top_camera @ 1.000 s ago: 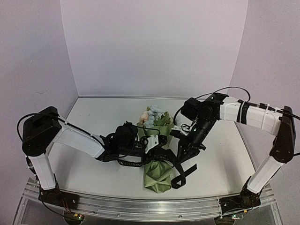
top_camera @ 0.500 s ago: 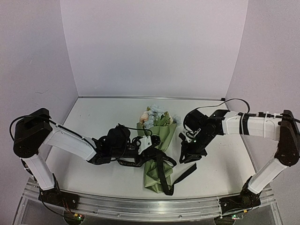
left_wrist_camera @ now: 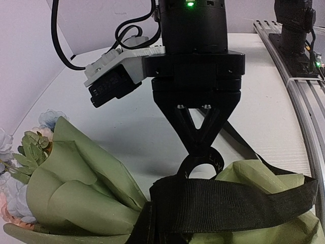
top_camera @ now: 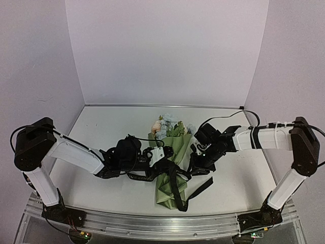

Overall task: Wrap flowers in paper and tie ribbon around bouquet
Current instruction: Cross the half-tied ribbon over the folded bouquet.

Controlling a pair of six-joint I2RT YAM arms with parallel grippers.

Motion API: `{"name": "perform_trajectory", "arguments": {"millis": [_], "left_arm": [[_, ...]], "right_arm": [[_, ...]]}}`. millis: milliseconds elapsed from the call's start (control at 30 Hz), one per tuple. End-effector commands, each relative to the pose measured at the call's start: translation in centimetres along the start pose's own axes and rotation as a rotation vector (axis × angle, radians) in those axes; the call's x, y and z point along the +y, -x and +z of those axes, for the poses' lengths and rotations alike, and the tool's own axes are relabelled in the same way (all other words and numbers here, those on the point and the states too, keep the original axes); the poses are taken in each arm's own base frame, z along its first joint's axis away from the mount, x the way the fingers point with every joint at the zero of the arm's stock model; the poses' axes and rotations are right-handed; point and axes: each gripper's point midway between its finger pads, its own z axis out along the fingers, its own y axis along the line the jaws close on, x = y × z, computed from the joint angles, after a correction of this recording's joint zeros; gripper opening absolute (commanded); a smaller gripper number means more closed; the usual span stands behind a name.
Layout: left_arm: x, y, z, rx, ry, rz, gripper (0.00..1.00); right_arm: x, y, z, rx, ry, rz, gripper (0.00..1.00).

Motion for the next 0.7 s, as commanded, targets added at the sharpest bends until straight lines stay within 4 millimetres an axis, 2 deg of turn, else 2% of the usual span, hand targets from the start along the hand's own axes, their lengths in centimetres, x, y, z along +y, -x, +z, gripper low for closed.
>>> {"name": "perform_trajectory", "arguments": {"millis": [0, 200, 467, 533, 667], "left_arm": [[0.7, 2.2, -0.4, -0.041, 0.024, 0.014, 0.03], [0.8, 2.3, -0.2, -0.038, 0.025, 0.012, 0.03], [0.9, 2.5, 0.0, -0.036, 0.023, 0.006, 0.03], [0.9, 2.6, 0.0, -0.035, 0.021, 0.004, 0.03], [1.1, 3.3, 0.1, -0.040, 0.019, -0.003, 0.04]], "right_arm": [[-0.4, -0.3, 0.8, -0.017, -0.013, 0.011, 0.24], [-0.9, -1.0, 1.7, -0.003, -0.021, 0.026, 0.24], [-0.7, -0.7, 2.2, -0.020, -0.006, 0.042, 0.22], [-0.5, -0.6, 2.1, -0.021, 0.001, 0.045, 0.19], [0.2, -0.6, 1.1, -0.019, 0.013, 0.021, 0.01]]}}
